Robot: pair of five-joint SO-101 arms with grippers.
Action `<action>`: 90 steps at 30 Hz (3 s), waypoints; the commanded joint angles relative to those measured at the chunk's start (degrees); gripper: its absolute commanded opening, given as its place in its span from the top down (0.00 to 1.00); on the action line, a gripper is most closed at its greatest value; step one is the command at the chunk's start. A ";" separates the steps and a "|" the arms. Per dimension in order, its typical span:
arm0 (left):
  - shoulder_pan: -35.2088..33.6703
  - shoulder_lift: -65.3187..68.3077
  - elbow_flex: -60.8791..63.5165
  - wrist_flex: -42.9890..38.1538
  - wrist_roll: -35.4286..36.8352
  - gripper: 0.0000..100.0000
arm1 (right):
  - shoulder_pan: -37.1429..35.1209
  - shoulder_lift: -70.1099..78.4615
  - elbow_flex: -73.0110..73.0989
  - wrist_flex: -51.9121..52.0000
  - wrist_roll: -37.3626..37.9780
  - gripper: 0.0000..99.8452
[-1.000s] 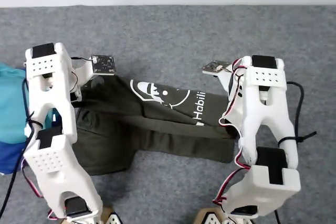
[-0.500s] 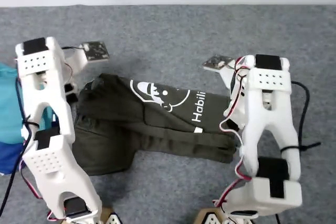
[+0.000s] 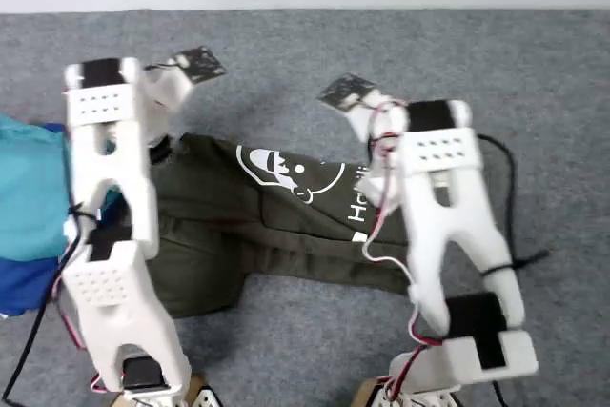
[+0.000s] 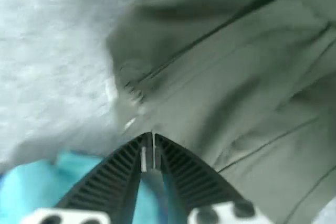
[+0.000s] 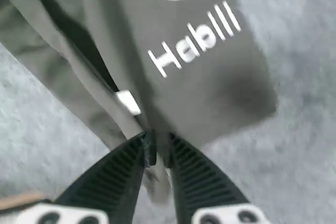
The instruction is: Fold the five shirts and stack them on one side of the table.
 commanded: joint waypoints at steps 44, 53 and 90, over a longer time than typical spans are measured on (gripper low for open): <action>-25.14 -28.92 -1.10 1.67 19.69 1.00 | -34.07 30.99 -20.04 1.36 -3.60 0.99; -25.14 -28.84 -1.10 1.67 19.69 1.00 | -30.37 26.95 -20.13 -2.95 -3.60 0.99; -27.69 -29.36 -1.10 1.58 19.60 1.00 | -27.30 30.02 -34.64 -0.40 -10.11 0.99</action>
